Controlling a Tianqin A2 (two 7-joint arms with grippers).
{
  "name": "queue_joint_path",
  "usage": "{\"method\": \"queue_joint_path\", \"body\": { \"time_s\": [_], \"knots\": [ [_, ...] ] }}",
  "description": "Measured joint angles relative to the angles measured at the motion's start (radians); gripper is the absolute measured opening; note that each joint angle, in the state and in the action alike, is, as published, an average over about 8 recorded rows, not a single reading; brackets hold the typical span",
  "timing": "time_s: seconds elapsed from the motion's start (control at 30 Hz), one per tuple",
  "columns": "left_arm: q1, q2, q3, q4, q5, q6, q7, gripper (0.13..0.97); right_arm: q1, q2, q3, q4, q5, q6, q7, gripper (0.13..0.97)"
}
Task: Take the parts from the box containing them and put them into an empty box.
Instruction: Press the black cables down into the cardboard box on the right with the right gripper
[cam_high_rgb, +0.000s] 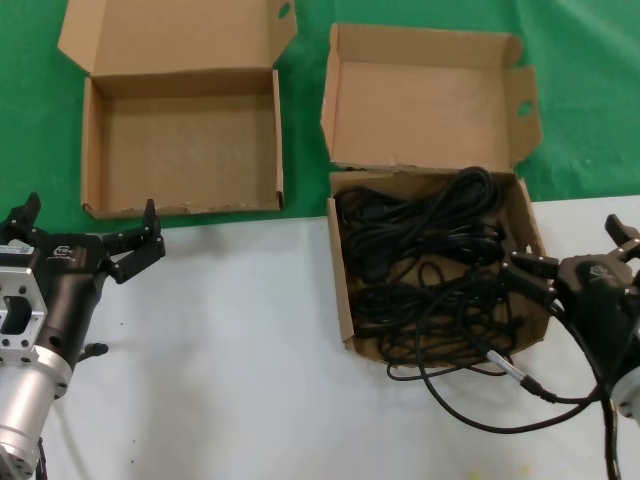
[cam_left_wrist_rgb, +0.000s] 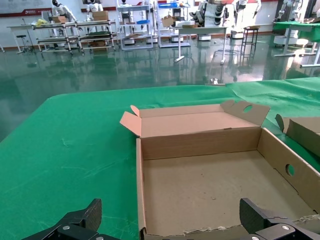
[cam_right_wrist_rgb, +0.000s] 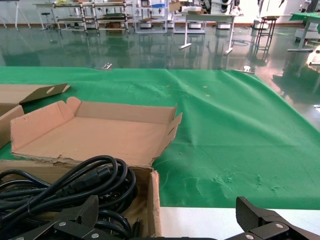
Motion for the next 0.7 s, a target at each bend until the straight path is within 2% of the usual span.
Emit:
{"method": "queue_joint_path", "body": {
  "time_s": [0.7],
  "knots": [
    [0.000,0.000,0.000,0.000,0.000,0.000,0.000,0.942,-0.001,0.002,-0.001,0.002,0.002,-0.001,0.002,0.966]
  ]
}}
